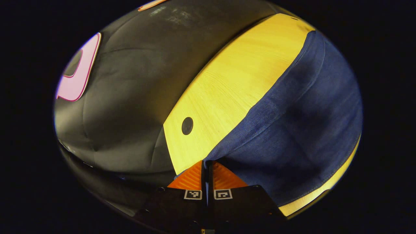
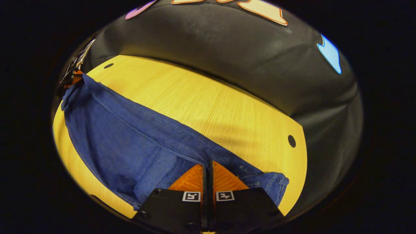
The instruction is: Grasp the waist and the cuffs of the jeans and fold them to make the two legs overlap; first hold the waist and fold one-third of the jeans toward the cuffs, then hold the cuffs and fold the remaining one-third in the same direction to finish folding.
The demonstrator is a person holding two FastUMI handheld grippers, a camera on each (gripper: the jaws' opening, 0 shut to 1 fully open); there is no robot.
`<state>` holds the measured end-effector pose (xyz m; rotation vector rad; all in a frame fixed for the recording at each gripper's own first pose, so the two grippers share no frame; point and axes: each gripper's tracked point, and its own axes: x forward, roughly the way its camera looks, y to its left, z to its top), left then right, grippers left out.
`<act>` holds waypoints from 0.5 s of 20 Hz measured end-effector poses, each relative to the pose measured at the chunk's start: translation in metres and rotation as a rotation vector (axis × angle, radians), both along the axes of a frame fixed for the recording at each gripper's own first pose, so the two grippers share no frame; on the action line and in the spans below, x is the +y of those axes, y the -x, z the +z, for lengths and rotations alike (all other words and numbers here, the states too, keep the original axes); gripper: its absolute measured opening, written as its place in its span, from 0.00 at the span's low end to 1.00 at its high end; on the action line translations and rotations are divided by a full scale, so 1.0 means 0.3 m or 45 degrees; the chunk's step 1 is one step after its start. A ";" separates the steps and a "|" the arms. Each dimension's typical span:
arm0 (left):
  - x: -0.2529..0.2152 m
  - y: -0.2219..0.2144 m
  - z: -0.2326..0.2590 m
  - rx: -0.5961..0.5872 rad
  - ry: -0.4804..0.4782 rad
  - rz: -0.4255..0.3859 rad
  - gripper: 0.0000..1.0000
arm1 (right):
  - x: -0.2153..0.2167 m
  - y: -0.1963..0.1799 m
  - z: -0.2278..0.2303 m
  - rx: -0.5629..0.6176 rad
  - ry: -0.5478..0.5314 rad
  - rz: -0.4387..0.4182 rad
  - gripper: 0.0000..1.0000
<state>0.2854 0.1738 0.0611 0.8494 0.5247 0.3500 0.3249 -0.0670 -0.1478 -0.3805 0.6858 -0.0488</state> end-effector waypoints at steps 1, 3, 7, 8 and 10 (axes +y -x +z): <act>-0.003 -0.002 -0.008 0.000 0.016 0.001 0.00 | -0.004 0.002 -0.002 0.005 -0.026 -0.001 0.04; -0.021 0.004 -0.033 -0.003 0.075 -0.011 0.04 | 0.007 0.006 -0.010 0.016 -0.126 -0.006 0.07; -0.078 0.049 0.036 -0.187 0.140 -0.009 0.58 | 0.027 0.046 0.060 -0.019 -0.317 -0.012 0.76; -0.097 0.064 0.069 -0.248 0.148 -0.009 0.72 | 0.013 0.064 0.091 -0.046 -0.337 -0.024 1.00; -0.118 0.078 0.086 -0.335 0.205 -0.041 0.88 | -0.032 0.129 0.148 -0.099 -0.384 -0.059 1.00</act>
